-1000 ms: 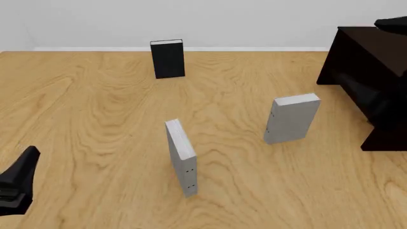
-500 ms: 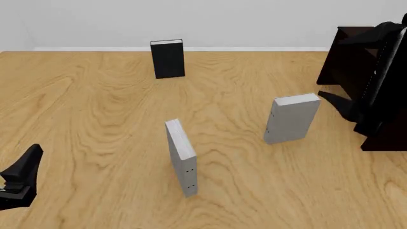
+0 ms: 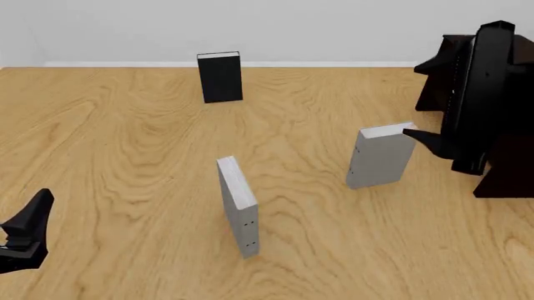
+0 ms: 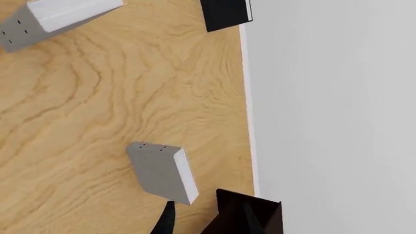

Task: Pick up the book on the right and place it on the cabinet shelf.

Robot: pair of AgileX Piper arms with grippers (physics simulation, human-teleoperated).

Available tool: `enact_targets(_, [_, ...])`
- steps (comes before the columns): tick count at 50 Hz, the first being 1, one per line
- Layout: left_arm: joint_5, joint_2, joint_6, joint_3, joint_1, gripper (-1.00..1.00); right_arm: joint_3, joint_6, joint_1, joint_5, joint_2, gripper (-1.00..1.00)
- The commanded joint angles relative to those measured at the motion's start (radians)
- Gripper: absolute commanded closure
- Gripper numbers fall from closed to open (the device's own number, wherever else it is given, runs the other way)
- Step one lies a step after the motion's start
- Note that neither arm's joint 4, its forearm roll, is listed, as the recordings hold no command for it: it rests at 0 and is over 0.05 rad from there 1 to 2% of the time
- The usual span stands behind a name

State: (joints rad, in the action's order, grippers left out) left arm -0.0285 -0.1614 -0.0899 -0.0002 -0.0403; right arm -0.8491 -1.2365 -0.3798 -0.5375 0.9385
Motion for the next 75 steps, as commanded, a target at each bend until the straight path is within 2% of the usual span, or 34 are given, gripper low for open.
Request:
enact_targets(1, [0.01,0.005,-0.018,0.0,-0.004,-1.0,-0.058,-0.024,0.006,-0.044,0.09,-1.0])
enact_targets(5, [0.015,0.009,-0.021,0.0,-0.003,-1.0,-0.086,-0.014,0.001,-0.054,0.124,-1.0])
enact_targets(9, [0.021,0.009,-0.028,0.0,-0.002,-1.0,-0.071,-0.055,0.016,-0.028,0.148,-1.0])
enact_targets(12, [0.03,0.018,-0.027,0.0,0.004,-1.0,-0.083,-0.037,0.008,-0.023,0.173,-1.0])
enact_targets(24, [0.043,0.036,-0.027,0.0,0.003,-1.0,-0.059,-0.081,0.029,-0.005,0.229,-1.0])
enact_targets(27, [0.027,0.008,-0.033,0.0,0.0,-1.0,-0.072,-0.078,0.042,-0.008,0.244,-1.0])
enact_targets(28, [0.024,0.008,-0.033,0.0,-0.003,-1.0,-0.06,-0.103,0.059,-0.008,0.245,-1.0])
enact_targets(32, [0.016,0.002,-0.035,0.0,-0.008,-1.0,-0.081,-0.092,0.055,-0.02,0.262,-1.0])
enact_targets(36, [0.019,0.003,-0.044,0.0,-0.014,-1.0,-0.086,-0.111,0.073,-0.024,0.273,-1.0])
enact_targets(38, [0.007,-0.022,-0.025,0.0,-0.014,-1.0,-0.096,-0.114,0.074,-0.027,0.281,-1.0])
enact_targets(40, [0.025,0.006,-0.055,0.0,-0.012,-1.0,-0.109,-0.112,0.073,-0.033,0.29,-1.0])
enact_targets(41, [0.027,0.006,-0.048,0.0,-0.012,-1.0,-0.109,-0.112,0.073,-0.033,0.29,-1.0])
enact_targets(43, [0.023,0.001,-0.034,0.0,-0.01,-1.0,-0.101,-0.139,0.093,-0.024,0.296,-1.0])
enact_targets(48, [0.02,-0.006,-0.038,0.0,-0.004,-1.0,-0.121,-0.147,0.099,-0.015,0.318,-1.0])
enact_targets(63, [-0.072,-0.112,-0.05,0.0,-0.012,-1.0,-0.146,-0.144,0.097,0.004,0.385,-1.0])
enact_targets(75, [-0.045,-0.092,-0.057,0.0,-0.002,-1.0,-0.151,-0.139,0.086,0.016,0.445,-1.0])
